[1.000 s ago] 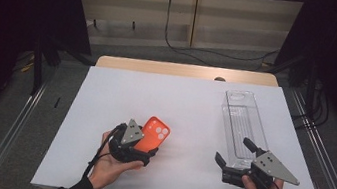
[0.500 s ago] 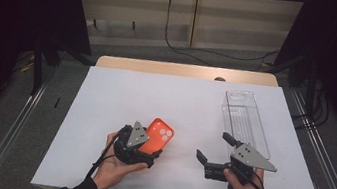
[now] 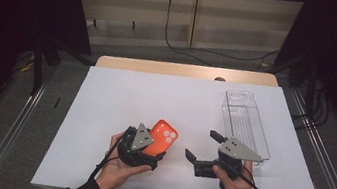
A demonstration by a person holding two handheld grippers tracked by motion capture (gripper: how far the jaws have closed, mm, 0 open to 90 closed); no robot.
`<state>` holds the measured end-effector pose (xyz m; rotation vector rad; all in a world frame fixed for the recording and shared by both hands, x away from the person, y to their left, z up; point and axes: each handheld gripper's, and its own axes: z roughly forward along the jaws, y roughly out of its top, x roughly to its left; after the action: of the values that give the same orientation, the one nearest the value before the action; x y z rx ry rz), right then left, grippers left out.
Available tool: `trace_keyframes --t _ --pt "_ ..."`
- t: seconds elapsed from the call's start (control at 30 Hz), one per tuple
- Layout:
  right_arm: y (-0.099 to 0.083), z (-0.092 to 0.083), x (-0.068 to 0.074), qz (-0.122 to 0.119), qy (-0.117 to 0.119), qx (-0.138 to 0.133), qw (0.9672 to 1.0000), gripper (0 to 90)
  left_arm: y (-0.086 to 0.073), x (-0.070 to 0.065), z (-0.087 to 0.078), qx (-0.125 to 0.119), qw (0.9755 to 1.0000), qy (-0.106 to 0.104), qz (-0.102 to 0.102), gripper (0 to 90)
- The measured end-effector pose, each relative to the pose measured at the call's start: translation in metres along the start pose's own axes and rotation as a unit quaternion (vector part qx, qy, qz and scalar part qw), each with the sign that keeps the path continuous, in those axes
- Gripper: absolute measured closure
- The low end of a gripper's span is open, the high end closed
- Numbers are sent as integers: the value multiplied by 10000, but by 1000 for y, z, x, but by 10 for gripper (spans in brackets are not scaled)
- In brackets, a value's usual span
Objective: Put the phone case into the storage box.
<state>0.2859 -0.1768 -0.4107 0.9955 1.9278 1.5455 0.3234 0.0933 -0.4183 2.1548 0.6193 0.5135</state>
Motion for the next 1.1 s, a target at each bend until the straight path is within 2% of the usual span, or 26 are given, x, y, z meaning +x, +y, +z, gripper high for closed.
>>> trace_keyframes --t 0.23,0.3,0.4,0.53,0.7,0.77,0.9,0.93,1.0,1.03,1.1 --pt "1 6 -2 264 -46 339 9991 12 3 -3 4 -63 10000 40 -39 143" --pt "1 8 -2 255 21 376 9990 9 4 -3 6 -45 10000 71 42 143" --pt "2 13 0 389 51 613 9973 15 5 -3 9 -77 9999 104 37 143" --pt "3 19 3 417 -118 834 9956 37 6 -3 11 -63 9998 160 49 143" --pt "8 22 0 507 -16 972 9940 83 7 -6 15 -130 9996 223 62 143" --pt "11 23 -2 434 36 1085 9931 102 8 -6 15 -145 9995 261 105 143" --pt "14 25 -7 422 75 1407 9891 95 8 -7 15 -180 9994 286 118 143" --pt "14 25 -7 422 75 1407 9891 95 8 -7 15 -181 9993 293 123 143" --pt "16 26 -9 530 128 1543 9865 96 8 -8 15 -166 9990 336 224 143" --pt "17 27 -10 660 304 1762 9817 100 8 -9 15 -189 9990 343 206 143" --pt "19 27 -10 659 355 1931 9783 103 8 -11 17 -196 9985 423 271 143"
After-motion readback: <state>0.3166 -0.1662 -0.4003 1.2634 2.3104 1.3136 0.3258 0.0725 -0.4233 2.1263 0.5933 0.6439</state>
